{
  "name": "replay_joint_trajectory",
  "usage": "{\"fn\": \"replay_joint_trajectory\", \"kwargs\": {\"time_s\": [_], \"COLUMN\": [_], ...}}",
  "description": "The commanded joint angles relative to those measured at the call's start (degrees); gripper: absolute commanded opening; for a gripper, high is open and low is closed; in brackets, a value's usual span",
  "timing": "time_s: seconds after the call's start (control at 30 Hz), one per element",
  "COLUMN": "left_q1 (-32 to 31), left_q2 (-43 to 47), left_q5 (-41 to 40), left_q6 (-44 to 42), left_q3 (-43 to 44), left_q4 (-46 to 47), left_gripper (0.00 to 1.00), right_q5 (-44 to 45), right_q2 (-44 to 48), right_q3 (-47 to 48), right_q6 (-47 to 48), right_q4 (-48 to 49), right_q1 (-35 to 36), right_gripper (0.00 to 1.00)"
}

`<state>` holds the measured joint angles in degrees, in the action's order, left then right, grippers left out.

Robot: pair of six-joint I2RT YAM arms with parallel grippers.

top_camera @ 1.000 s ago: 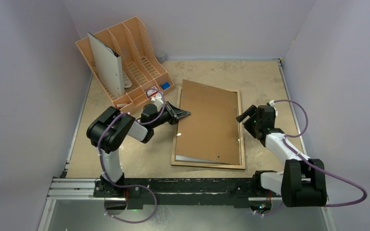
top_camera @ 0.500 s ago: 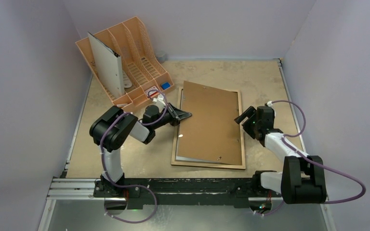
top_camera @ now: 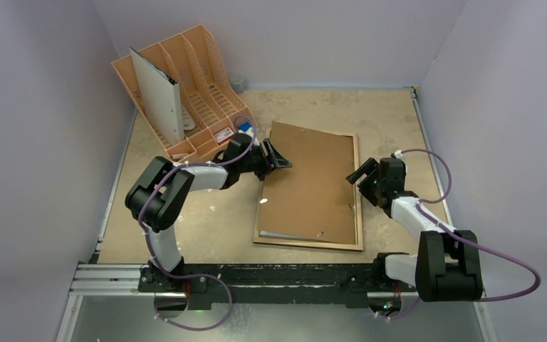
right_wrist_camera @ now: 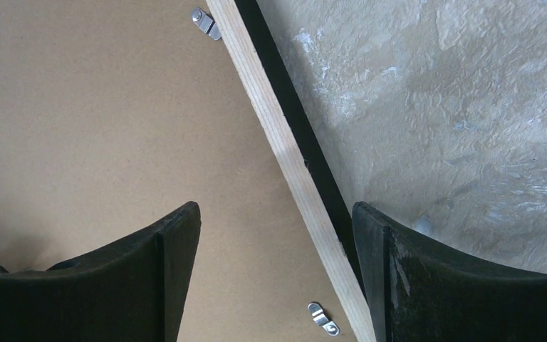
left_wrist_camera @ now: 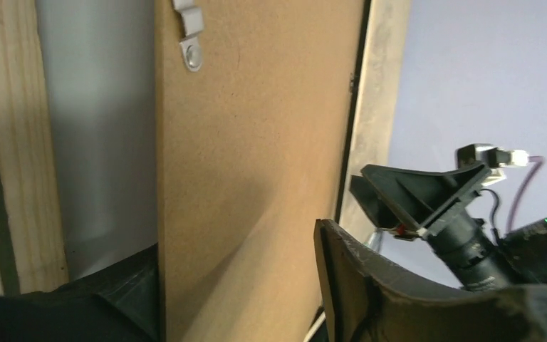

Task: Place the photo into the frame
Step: Place the photo frame item in the photo frame.

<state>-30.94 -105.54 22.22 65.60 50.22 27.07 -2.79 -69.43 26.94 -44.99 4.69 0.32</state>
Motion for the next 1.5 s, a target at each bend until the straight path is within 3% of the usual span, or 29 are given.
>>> {"fn": "replay_joint_trajectory", "kwargs": {"time_s": [0.0, 0.2, 0.47, 0.77, 0.97, 1.23, 1.33, 1.47], "left_q1": [-0.88, -2.41, -2.55, -2.89, -3.26, -4.01, -3.96, -3.95], "left_q2": [2.12, -0.20, 0.84, 1.23, 0.41, 0.13, 0.97, 1.05], "left_q5": [-2.26, -5.93, -9.64, -11.38, -11.19, -17.21, -18.09, -18.22], "left_q6": [-11.04, -17.70, -24.43, -28.56, -29.33, -37.89, -39.96, -40.20], "left_q3": [8.47, 15.23, 18.51, 19.74, 20.38, 23.88, 23.47, 24.04], "left_q4": [-18.37, -32.74, -42.52, -44.65, -45.55, -55.84, -56.61, -56.71], "left_gripper": [0.62, 0.69, 0.75, 0.76, 0.71, 0.75, 0.83, 0.84], "right_q5": [-0.75, 0.37, 2.07, 1.96, 2.14, 2.39, 2.37, 2.31], "right_q2": [-0.61, 0.03, 1.22, 1.23, 1.66, 1.45, 2.13, 2.53], "right_q3": [-0.31, -0.05, 0.61, 0.05, -0.11, -0.13, -0.50, -0.75], "right_q6": [0.83, 1.07, 1.57, 1.81, 2.01, 2.21, 1.95, 1.83], "right_q4": [1.12, 0.32, -1.10, -0.38, -0.60, -0.64, -0.37, -0.11], "right_q1": [-0.23, -0.23, -0.23, -0.23, -0.23, -0.23, -0.23, -0.21], "right_gripper": [0.80, 0.79, 0.80, 0.80, 0.80, 0.80, 0.81, 0.81]}}
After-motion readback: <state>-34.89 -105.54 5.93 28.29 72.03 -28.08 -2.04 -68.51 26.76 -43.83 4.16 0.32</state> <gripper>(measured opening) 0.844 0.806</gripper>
